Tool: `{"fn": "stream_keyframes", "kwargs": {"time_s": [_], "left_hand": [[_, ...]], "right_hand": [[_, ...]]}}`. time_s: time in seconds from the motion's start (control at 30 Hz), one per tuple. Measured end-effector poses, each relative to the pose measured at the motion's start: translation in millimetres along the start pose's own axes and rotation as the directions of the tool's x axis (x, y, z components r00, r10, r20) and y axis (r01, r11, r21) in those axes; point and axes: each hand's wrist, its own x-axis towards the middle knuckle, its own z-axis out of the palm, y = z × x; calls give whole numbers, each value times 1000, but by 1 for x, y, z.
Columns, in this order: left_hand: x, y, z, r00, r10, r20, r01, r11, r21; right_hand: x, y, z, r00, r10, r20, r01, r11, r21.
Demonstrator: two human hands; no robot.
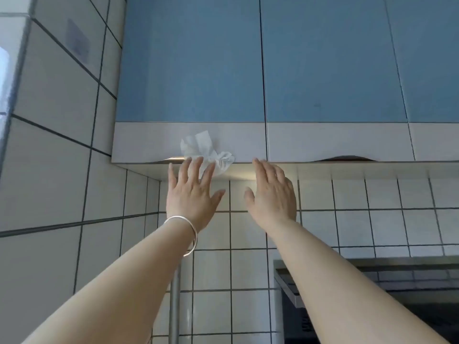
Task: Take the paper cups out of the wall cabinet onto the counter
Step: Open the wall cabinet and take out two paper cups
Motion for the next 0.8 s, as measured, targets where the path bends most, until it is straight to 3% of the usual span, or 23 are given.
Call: {"fn": "stream_keyframes", "kwargs": {"time_s": [0.07, 0.17, 0.23, 0.33, 0.6, 0.8], "left_hand": [[21, -8, 4, 987, 71, -146, -74, 997, -10], [57, -18, 16, 935, 160, -316, -132, 985, 110], [70, -20, 15, 936, 170, -310, -134, 982, 133], [79, -18, 11, 968, 171, -185, -157, 984, 89], [85, -15, 11, 994, 95, -48, -94, 995, 33], [72, -15, -1, 992, 20, -126, -28, 998, -55]], "right_hand": [[16, -10, 10, 996, -37, -85, 39, 999, 24], [39, -30, 23, 984, -105, -143, 109, 994, 14], [50, -40, 33, 978, -142, -152, 147, 989, 27], [60, -50, 43, 977, -169, -130, 175, 984, 39], [64, -56, 48, 987, -121, -108, 135, 982, 130], [53, -68, 43, 931, -99, -353, 148, 982, 115]]}}
